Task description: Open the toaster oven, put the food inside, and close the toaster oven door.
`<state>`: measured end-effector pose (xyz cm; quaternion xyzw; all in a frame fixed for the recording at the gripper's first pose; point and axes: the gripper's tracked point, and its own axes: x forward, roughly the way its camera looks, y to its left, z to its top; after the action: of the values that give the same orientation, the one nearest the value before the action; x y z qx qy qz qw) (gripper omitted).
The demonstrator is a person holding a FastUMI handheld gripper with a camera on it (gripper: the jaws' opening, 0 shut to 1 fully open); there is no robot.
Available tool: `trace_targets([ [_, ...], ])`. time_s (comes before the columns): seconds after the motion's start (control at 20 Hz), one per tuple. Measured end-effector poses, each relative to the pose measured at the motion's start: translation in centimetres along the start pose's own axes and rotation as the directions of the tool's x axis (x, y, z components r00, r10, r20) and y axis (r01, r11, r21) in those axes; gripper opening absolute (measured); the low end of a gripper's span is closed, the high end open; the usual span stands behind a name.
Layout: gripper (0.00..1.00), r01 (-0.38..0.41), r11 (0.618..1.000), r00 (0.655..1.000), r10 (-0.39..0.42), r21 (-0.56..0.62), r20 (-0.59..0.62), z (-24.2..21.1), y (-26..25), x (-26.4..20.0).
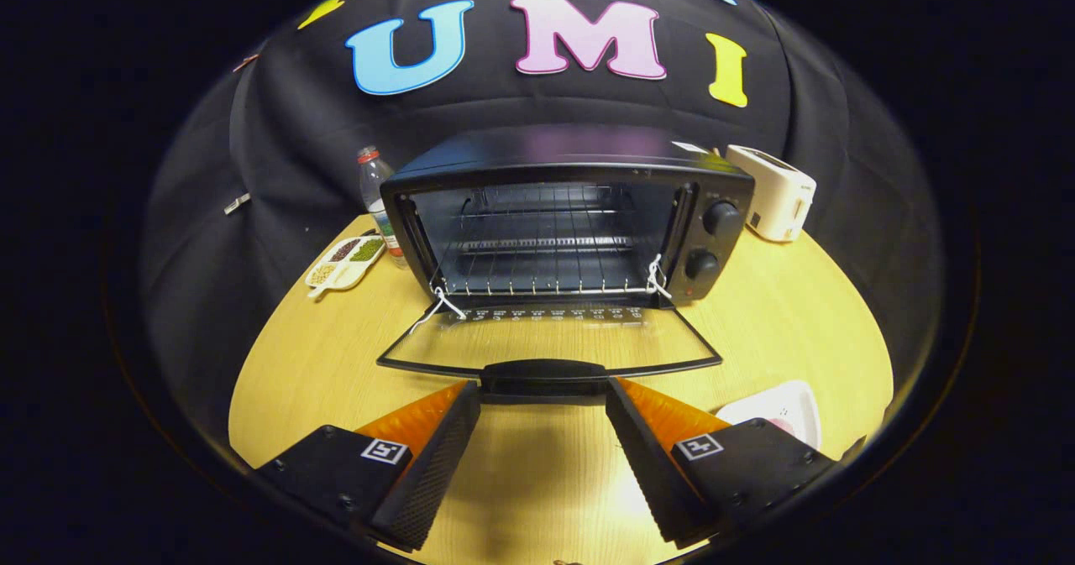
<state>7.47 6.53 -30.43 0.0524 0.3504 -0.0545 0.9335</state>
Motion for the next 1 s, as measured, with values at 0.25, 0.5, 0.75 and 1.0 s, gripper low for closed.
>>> trace_targets([
  [0.25, 0.99, -0.048, 0.998, 0.999, 0.048, 0.028, 0.011, 1.0, -2.3, -3.4],
  [0.5, 0.98, -0.127, 0.988, 0.992, 0.128, 0.092, -0.004, 2.8, -7.4, -7.2],
  [0.75, 0.96, -0.192, 0.969, 0.977, 0.204, 0.154, -0.065, 2.5, -16.5, -9.3],
  [1.0, 0.89, -0.147, 0.977, 0.951, 0.182, 0.152, -0.252, -2.4, -25.4, -7.0],
])
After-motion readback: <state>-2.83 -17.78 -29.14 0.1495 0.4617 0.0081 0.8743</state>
